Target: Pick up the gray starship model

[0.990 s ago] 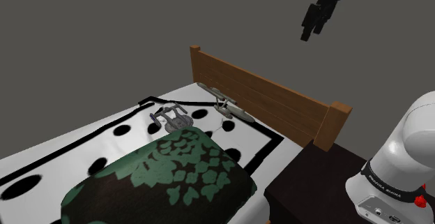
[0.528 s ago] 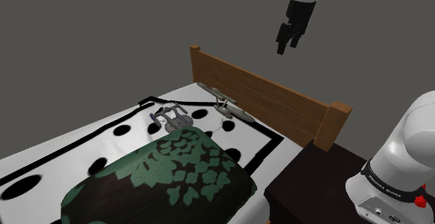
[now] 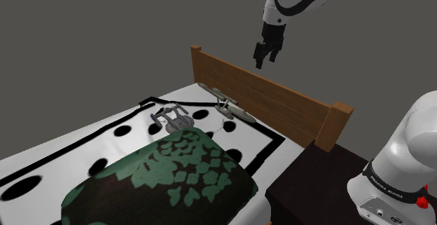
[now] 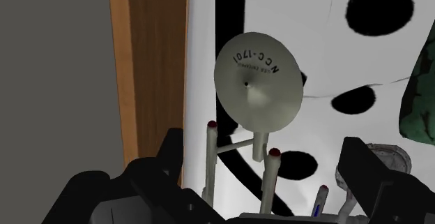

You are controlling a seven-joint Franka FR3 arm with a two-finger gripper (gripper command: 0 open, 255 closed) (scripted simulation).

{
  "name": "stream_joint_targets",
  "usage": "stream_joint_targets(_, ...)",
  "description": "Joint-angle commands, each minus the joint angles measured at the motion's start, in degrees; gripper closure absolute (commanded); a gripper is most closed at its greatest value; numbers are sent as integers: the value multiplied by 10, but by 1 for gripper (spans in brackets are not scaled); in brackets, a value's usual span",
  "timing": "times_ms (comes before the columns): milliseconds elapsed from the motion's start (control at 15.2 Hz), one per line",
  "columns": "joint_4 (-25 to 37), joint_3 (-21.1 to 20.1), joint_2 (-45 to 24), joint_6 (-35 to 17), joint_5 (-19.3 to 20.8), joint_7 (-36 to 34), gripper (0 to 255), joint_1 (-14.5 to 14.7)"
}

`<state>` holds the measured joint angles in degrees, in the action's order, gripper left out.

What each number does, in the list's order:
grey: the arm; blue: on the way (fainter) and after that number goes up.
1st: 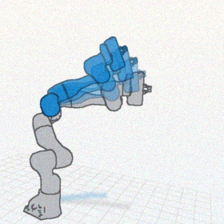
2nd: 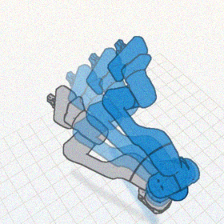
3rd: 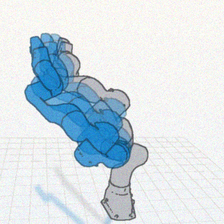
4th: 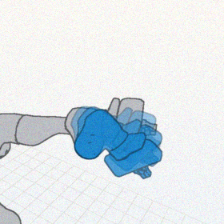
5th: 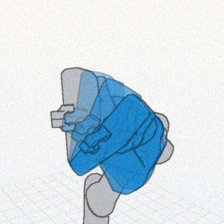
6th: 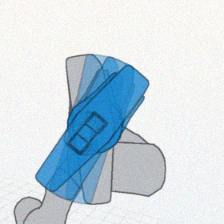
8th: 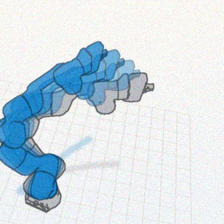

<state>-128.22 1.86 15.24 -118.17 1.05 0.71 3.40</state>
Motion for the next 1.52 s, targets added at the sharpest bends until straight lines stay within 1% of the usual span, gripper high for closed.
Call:
stream_joint_targets(0,17,-3,-43,-22,-4,-6,0,3)
stream_joint_targets(330,71,-9,-150,-64,-14,-15,0,9)
stream_joint_targets(660,143,-14,-259,-90,-22,-23,0,14)
stream_joint_targets(990,233,-19,-371,-101,-28,-31,0,19)
stream_joint_targets(1320,345,-24,-487,-94,-33,-39,0,24)
stream_joint_targets(1452,348,-24,-495,-99,-33,-39,0,24)
